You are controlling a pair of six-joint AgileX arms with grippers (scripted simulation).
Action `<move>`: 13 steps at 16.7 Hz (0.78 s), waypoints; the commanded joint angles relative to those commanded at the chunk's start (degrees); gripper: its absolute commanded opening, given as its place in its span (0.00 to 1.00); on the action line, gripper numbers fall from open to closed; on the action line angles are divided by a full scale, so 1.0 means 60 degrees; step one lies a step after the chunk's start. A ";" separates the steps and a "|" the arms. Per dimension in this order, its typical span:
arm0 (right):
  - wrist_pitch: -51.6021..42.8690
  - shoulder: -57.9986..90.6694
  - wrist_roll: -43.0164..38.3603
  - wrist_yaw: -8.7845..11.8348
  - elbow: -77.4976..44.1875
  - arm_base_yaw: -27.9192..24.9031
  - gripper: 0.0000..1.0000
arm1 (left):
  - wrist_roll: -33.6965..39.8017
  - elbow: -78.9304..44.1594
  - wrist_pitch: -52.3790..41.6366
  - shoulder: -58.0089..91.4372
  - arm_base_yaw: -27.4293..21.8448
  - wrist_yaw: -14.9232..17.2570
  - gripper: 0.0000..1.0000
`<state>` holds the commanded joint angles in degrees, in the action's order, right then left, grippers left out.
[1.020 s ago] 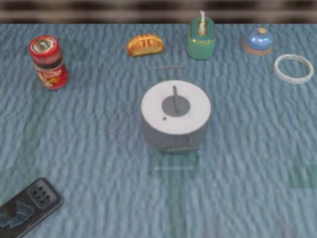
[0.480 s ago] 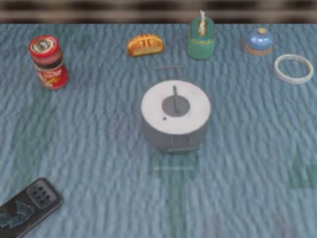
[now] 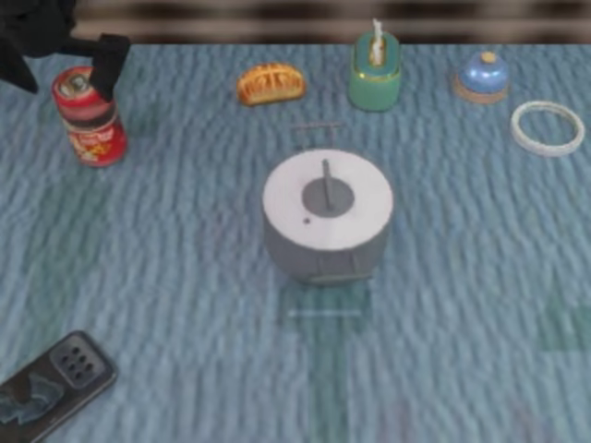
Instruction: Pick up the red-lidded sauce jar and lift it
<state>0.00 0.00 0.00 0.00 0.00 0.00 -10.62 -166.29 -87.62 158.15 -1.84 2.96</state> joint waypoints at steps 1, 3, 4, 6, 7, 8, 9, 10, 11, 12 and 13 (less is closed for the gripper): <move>0.0000 0.0000 0.0000 0.0000 0.0000 0.0000 1.00 | 0.0000 0.0000 0.0000 0.0000 0.0000 0.0000 1.00; 0.0000 0.0000 0.0000 0.0000 0.0000 0.0000 1.00 | 0.0000 0.0000 0.0000 0.0000 0.0000 0.0000 1.00; 0.0000 0.0000 0.0000 0.0000 0.0000 0.0000 1.00 | 0.0000 0.0000 0.0000 0.0000 0.0000 0.0000 1.00; 0.0000 0.0000 0.0000 0.0000 0.0000 0.0000 1.00 | 0.0000 0.0050 0.0044 0.0053 0.0007 0.0003 1.00; 0.0000 0.0000 0.0000 0.0000 0.0000 0.0000 1.00 | 0.0000 0.0178 0.0157 0.0012 0.0004 0.0001 1.00; 0.0000 0.0000 0.0000 0.0000 0.0000 0.0000 1.00 | 0.0001 0.0400 0.0338 -0.0048 0.0001 -0.0001 1.00; 0.0000 0.0000 0.0000 0.0000 0.0000 0.0000 1.00 | 0.0004 0.0696 0.0572 -0.0120 -0.0004 -0.0003 1.00; 0.0000 0.0000 0.0000 0.0000 0.0000 0.0000 1.00 | 0.0008 0.1040 0.0844 -0.0198 -0.0008 -0.0005 1.00; 0.0000 0.0000 0.0000 0.0000 0.0000 0.0000 1.00 | 0.0012 0.1416 0.1141 -0.0279 -0.0012 -0.0007 1.00; 0.0000 0.0000 0.0000 0.0000 0.0000 0.0000 1.00 | 0.0017 0.1807 0.1446 -0.0358 -0.0016 -0.0009 1.00; 0.0000 0.0000 0.0000 0.0000 0.0000 0.0000 1.00 | 0.0021 0.2189 0.1744 -0.0433 -0.0020 -0.0010 1.00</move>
<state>0.00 0.00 0.00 0.00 0.00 0.00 -10.49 -153.16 -77.15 155.55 -1.96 2.89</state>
